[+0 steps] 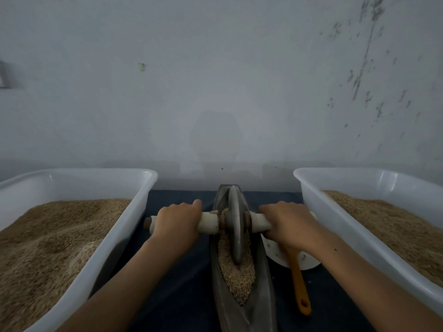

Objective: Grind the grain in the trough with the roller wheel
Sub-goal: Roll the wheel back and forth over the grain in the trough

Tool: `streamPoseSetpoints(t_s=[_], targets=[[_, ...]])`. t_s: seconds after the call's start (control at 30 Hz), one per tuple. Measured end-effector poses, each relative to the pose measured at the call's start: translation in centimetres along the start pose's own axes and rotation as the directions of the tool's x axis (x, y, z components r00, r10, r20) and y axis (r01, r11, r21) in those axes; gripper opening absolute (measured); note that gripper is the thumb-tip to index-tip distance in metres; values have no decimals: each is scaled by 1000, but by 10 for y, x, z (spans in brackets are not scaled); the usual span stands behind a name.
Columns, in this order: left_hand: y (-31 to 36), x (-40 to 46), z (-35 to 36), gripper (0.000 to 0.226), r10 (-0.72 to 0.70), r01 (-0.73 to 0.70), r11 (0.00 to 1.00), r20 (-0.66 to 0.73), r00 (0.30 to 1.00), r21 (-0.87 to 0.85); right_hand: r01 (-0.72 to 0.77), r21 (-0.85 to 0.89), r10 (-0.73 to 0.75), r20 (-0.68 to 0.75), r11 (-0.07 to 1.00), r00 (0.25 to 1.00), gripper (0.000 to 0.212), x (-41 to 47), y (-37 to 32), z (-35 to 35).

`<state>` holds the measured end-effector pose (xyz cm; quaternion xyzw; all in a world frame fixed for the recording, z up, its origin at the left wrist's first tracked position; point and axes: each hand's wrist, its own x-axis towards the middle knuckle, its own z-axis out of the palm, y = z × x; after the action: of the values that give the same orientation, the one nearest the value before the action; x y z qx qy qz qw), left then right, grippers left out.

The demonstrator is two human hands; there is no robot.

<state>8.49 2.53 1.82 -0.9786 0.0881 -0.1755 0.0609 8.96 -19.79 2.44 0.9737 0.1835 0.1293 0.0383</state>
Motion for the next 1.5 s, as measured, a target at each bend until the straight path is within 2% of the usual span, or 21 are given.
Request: streamPoseSetpoints(t_s=[0.1,0.2,0.3,0.43,0.57,0.7,0.8,0.9,1.0,1.13,1.23,1.33,1.5], targets=[[4,-1,6,28,-8,9,1000,-117,993,14,-51,8,51,-98,999,994,14,2,-2,8],[3,-2,8,26,13,-14,1000,-171,985,-4,-61,7,62,-118,998,991,16,2,-2,10],[0,0,6,26,23,-25,1000,-112,993,-16,-47,11,48,-52,999,997,13,1,-1,6],[-1,1,0,27,34,-34,999,36,999,16,-29,30,27,68,999,997,16,-3,-2,-5],[-1,2,-1,27,36,-39,999,84,996,31,-5,43,-1,126,999,992,20,-2,-1,-8],[2,0,2,23,38,-37,997,-23,999,62,-15,39,17,-38,999,999,10,-1,0,4],[3,1,7,27,40,-34,998,-121,992,59,-25,15,27,-174,1000,984,16,0,-1,14],[2,0,10,27,44,-40,999,-152,987,33,-34,16,37,-195,999,980,16,1,-1,17],[0,1,8,26,42,-42,999,-105,994,3,-25,6,26,-119,1000,993,15,-1,0,11],[-4,4,2,28,59,-59,998,36,998,3,-14,23,12,101,1000,995,24,-3,-2,-5],[-4,3,1,29,70,-72,997,91,993,8,4,20,-6,147,1000,989,27,-3,-2,-11],[-3,3,2,26,54,-54,999,47,997,3,-7,23,6,70,1000,998,27,-4,-3,-5],[1,2,7,26,43,-44,999,-100,994,-3,-26,35,32,-174,999,984,24,-3,-3,13]])
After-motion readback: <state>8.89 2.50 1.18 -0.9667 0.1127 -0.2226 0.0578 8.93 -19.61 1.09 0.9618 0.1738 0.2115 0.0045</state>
